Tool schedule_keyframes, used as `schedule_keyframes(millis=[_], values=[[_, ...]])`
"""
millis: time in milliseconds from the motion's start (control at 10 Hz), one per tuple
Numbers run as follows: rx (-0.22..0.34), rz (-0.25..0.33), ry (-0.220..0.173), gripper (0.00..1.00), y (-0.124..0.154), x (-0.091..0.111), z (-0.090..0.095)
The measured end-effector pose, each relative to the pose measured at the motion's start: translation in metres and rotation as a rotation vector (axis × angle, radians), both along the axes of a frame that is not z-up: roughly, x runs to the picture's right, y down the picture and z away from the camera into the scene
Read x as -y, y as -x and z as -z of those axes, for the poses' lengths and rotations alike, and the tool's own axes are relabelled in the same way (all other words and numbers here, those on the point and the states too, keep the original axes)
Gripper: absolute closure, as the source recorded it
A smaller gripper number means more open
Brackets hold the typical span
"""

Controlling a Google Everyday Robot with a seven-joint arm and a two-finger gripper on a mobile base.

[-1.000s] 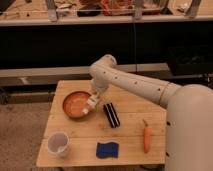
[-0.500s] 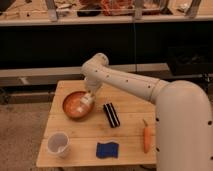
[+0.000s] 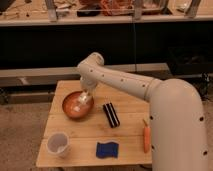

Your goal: Place the bottle in the ceramic bowl

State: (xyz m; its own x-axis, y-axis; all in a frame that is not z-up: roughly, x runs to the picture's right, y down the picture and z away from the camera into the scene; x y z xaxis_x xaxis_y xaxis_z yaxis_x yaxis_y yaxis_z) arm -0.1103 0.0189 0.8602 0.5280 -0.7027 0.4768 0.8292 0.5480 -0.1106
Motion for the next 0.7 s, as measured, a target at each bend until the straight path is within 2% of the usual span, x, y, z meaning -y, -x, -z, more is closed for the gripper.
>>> schedule_keyframes(millis=[700], values=[[0.021, 0.023, -0.014, 0.99, 0.009, 0.003, -0.005]])
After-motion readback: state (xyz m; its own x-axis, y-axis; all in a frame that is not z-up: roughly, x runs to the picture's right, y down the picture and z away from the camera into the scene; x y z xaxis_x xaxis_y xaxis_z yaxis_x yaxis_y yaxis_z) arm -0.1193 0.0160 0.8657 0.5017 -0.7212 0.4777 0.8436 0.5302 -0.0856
